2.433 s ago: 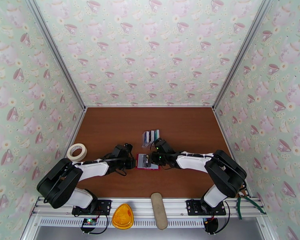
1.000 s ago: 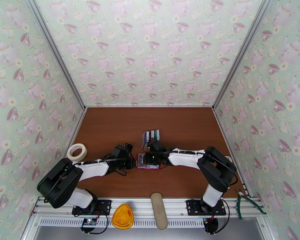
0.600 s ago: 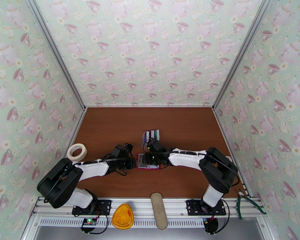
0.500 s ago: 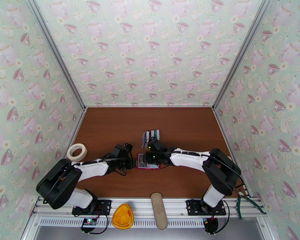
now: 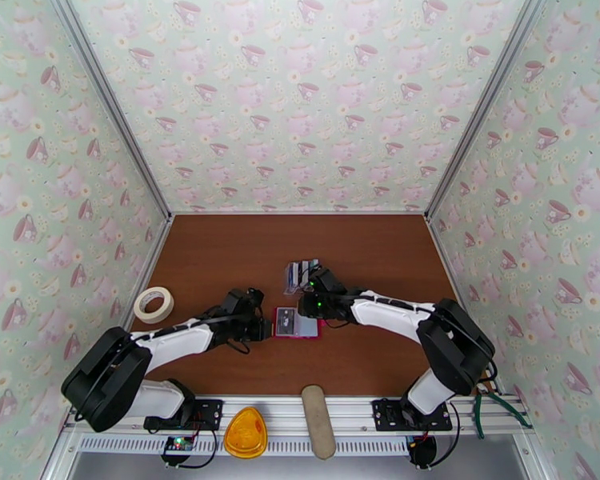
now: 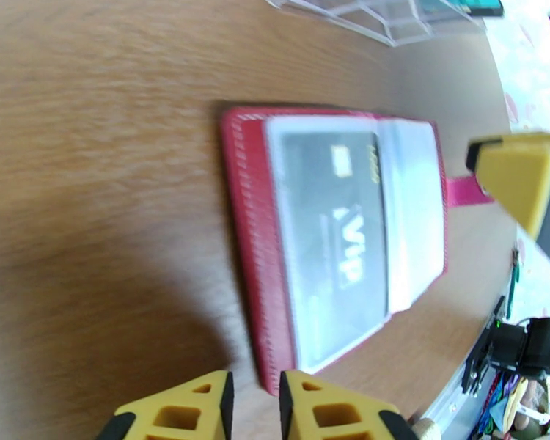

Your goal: Put the credit cards into the card holder

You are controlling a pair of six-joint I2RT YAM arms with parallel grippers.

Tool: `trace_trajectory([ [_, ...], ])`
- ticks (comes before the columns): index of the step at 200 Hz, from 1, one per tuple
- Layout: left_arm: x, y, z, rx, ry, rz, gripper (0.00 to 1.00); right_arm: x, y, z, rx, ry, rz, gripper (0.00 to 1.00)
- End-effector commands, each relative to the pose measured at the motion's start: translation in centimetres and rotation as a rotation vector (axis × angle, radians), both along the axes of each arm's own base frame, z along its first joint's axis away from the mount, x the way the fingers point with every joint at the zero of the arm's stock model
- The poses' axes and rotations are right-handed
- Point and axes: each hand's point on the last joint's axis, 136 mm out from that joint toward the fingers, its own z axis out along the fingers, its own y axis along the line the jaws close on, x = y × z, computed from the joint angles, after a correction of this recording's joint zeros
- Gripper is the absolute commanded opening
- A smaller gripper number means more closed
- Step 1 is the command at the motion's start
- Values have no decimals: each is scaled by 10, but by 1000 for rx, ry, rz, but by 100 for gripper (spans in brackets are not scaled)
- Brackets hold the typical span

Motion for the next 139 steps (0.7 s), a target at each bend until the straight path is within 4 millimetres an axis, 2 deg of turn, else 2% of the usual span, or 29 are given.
trace_trajectory([
  [1,-4,-12,11,-59,-14,-37,26,-2,-5,-6,-29,7,22,38],
  [44,-1,-19,13,-63,-19,-43,26,1,-4,-12,-28,17,25,37],
  [103,-9,-16,-9,-35,41,-48,30,2,-4,-24,-42,37,25,37],
  [139,-11,-12,-16,-23,47,-36,31,-4,-2,-35,-35,68,33,36],
])
